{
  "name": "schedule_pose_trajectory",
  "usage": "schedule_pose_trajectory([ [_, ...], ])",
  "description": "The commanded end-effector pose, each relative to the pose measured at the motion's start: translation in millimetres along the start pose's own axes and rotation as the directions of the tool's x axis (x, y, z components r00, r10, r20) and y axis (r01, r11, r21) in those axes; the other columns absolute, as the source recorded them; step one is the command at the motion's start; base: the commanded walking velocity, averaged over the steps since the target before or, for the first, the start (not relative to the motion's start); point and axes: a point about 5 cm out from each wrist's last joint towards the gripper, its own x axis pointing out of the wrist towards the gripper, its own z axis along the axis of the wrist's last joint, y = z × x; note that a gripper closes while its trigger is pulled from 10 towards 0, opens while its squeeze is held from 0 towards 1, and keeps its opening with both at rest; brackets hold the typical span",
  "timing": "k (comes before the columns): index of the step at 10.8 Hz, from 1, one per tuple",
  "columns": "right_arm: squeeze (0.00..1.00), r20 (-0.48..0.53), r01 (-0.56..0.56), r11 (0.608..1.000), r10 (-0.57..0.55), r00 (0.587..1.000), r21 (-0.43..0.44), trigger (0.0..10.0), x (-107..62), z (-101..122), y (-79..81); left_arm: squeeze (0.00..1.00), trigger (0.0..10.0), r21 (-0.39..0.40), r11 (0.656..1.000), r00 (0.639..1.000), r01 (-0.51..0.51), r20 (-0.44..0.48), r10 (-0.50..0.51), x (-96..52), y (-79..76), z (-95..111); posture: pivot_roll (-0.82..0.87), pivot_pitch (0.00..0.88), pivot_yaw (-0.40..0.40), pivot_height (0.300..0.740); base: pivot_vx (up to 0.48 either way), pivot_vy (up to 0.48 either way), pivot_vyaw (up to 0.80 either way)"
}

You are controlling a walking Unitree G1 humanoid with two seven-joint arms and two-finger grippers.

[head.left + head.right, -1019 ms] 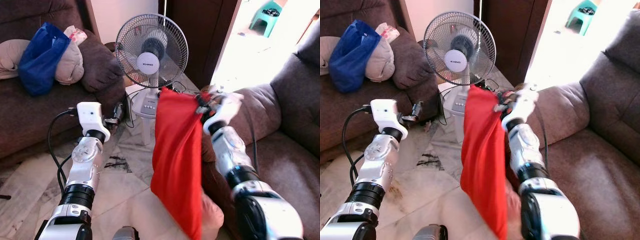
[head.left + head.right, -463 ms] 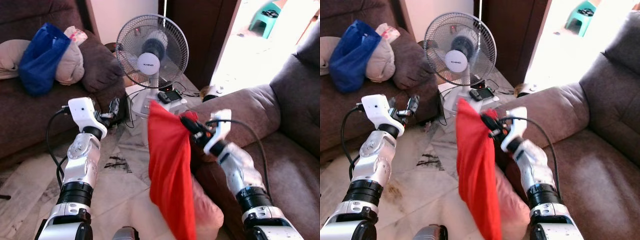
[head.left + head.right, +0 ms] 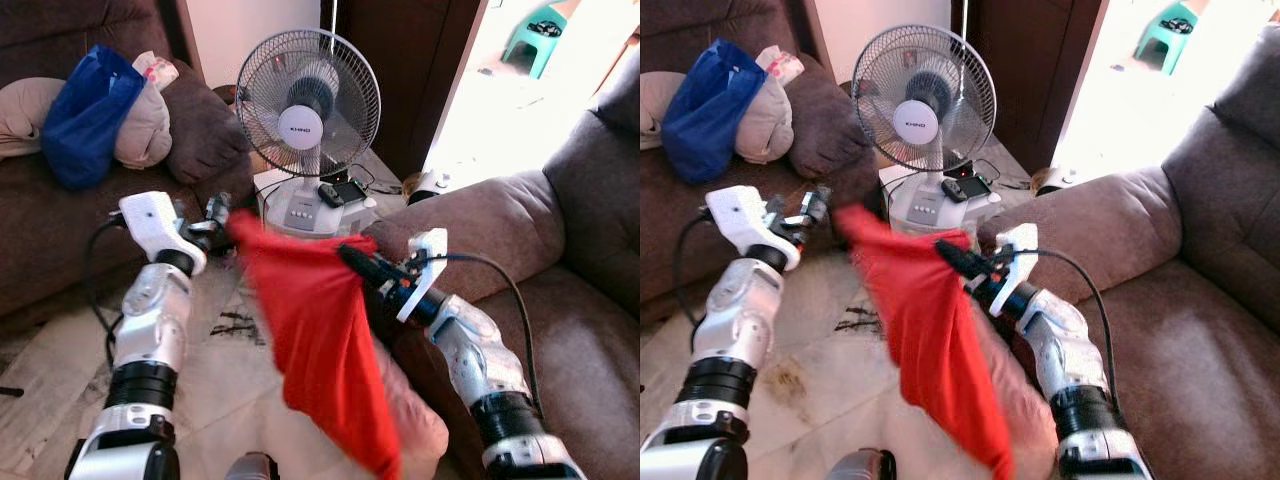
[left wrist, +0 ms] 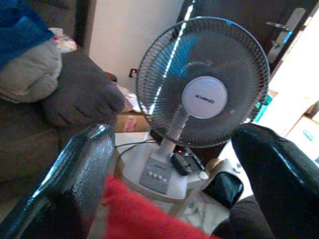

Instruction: Move the pillow to the sofa from floor

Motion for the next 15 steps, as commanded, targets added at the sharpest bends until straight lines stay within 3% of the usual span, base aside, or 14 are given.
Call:
schedule_pose_trajectory([
  [1, 0.0, 0.136, -0.115, 0.99, 0.126, 0.983, -0.085, 10.0, 8.7, 34.8, 14.4, 0.0, 10.0, -0.016, 1.0, 1.0, -0.02, 0.0, 0.02, 1.6, 5.2, 4.6, 0.12, 0.0, -0.02, 0.74, 0.0, 0.0, 0.0],
  [2, 0.0, 0.127, -0.106, 0.991, 0.116, 0.985, -0.083, 10.0, 9.7, 33.8, 14.1, 0.0, 10.0, -0.019, 0.999, 0.999, -0.042, -0.008, 0.041, -1.3, 8.9, 3.0, 0.12, 0.0, -0.021, 0.74, 0.0, 0.0, 0.0],
  [3, 0.0, 0.115, -0.099, 0.992, 0.108, 0.987, -0.084, 10.0, 11.1, 31.6, 13.4, 0.2, 10.0, 0.014, 0.998, 0.998, -0.061, -0.02, 0.061, -5.1, 11.7, -0.5, 0.12, 0.0, -0.021, 0.74, 0.0, 0.0, 0.0],
  [4, 0.0, 0.107, -0.097, 0.992, 0.106, 0.989, -0.083, 10.0, 12.1, 30.8, 14.1, 1.0, 10.0, 0.028, 0.995, 0.995, -0.1, -0.022, 0.101, -11.5, 16.5, -3.3, 0.12, 0.0, -0.02, 0.74, 0.0, 0.0, 0.0],
  [5, 0.0, 0.109, -0.093, 0.993, 0.101, 0.989, -0.077, 10.0, 12.1, 31.8, 14.7, 1.0, 10.0, 0.031, 0.987, 0.987, -0.16, -0.011, 0.16, -21.7, 22.0, -3.6, 0.12, 0.0, -0.022, 0.74, 0.0, 0.0, 0.0],
  [7, 0.0, 0.09, -0.05, 0.996, 0.056, 0.994, -0.069, 10.0, 11.3, 27.8, 10.6, 1.0, 10.0, 0.035, 0.984, 0.985, -0.175, 0.019, 0.174, -33.9, 12.6, -0.1, 0.13, 0.0, -0.028, 0.74, 0.0, 0.0, 0.0],
  [8, 0.0, 0.083, -0.045, 0.997, 0.05, 0.995, -0.062, 10.0, 12.3, 25.2, 10.5, 1.0, 10.0, -0.007, 0.979, 0.979, -0.201, 0.041, 0.202, -47.7, -1.4, 2.9, 0.13, 0.0, -0.029, 0.74, 0.0, 0.0, 0.0],
  [9, 0.0, 0.081, -0.043, 0.997, 0.047, 0.996, -0.058, 10.0, 13.9, 24.6, 10.0, 1.0, 10.0, -0.012, 0.986, 0.986, -0.168, 0.0, 0.168, -53.5, -7.4, -5.1, 0.15, 0.0, -0.035, 0.74, 0.0, 0.0, 0.0],
  [11, 0.0, 0.072, -0.033, 0.998, 0.037, 0.997, -0.058, 10.0, 16.9, 24.2, 8.7, 1.0, 10.0, -0.123, 0.974, 0.982, -0.189, -0.04, 0.186, -51.0, 1.8, -11.4, 0.14, 0.0, -0.037, 0.74, 0.0, 0.0, 0.0],
  [13, 0.0, 0.078, -0.026, 0.998, 0.03, 0.996, -0.063, 10.0, 15.6, 27.7, 6.7, 1.0, 10.0, -0.159, 0.952, 0.965, -0.261, -0.08, 0.251, -55.3, 28.6, -11.9, 0.14, 0.0, -0.035, 0.74, 0.0, 0.0, 0.0],
  [14, 0.0, 0.075, -0.019, 0.998, 0.024, 0.997, -0.064, 10.0, 14.4, 27.1, 5.5, 0.18, 10.0, -0.162, 0.951, 0.962, -0.262, -0.128, 0.243, -64.1, 38.9, -19.7, 0.14, 0.0, -0.036, 0.74, 0.0, 0.0, 0.0],
  [15, 0.0, 0.073, -0.019, 0.998, 0.024, 0.997, -0.065, 10.0, 13.7, 27.2, 5.2, 0.0, 10.0, -0.152, 0.953, 0.955, -0.263, -0.181, 0.235, -72.9, 51.9, -29.3, 0.14, 0.002, -0.039, 0.74, 0.0, 0.0, 0.0],
])
